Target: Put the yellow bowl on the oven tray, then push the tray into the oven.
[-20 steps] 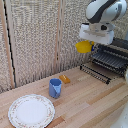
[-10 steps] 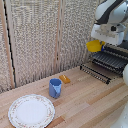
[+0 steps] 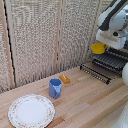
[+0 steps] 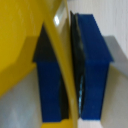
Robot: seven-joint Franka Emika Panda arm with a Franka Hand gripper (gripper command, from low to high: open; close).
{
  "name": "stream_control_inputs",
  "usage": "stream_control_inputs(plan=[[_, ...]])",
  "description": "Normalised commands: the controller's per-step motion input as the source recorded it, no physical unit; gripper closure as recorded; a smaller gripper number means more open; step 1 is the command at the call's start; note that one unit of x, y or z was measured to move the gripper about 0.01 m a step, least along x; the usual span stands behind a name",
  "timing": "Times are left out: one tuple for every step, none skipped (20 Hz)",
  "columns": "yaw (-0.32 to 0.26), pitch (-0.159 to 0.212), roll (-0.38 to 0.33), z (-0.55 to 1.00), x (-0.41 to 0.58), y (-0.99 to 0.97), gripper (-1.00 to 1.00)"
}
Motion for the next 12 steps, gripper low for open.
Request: stream_control_inputs(plan=[[-0.055, 0.047, 0.039, 0.09, 0.409, -0.81, 1.00], [-0.054, 0.074, 0.044, 0.12, 0.349, -0.82, 1.00], [-0.058, 0.093, 0.044, 0.13, 0.303, -0.81, 1.00], [-0.062, 0.110, 0.044, 0.11, 0.254, -0.80, 1.00], [-0.064, 0.118, 0.044, 0.09, 0.229, -0.81, 1.00], [-0.066, 0.128, 0.041, 0.07, 0.203, -0.81, 1.00], [-0.075, 0.133, 0.038, 0.07, 0.177, -0.79, 1.00], [-0.079, 0.134, 0.036, 0.07, 0.166, -0.79, 1.00], [-0.079, 0.129, 0.035, 0.04, 0.163, -0.79, 1.00], [-0.088, 0.118, 0.032, 0.00, 0.143, -0.77, 1.00], [-0.064, 0.100, 0.024, 0.00, 0.163, -0.71, 1.00], [-0.032, 0.075, 0.018, 0.00, 0.169, -0.60, 1.00]])
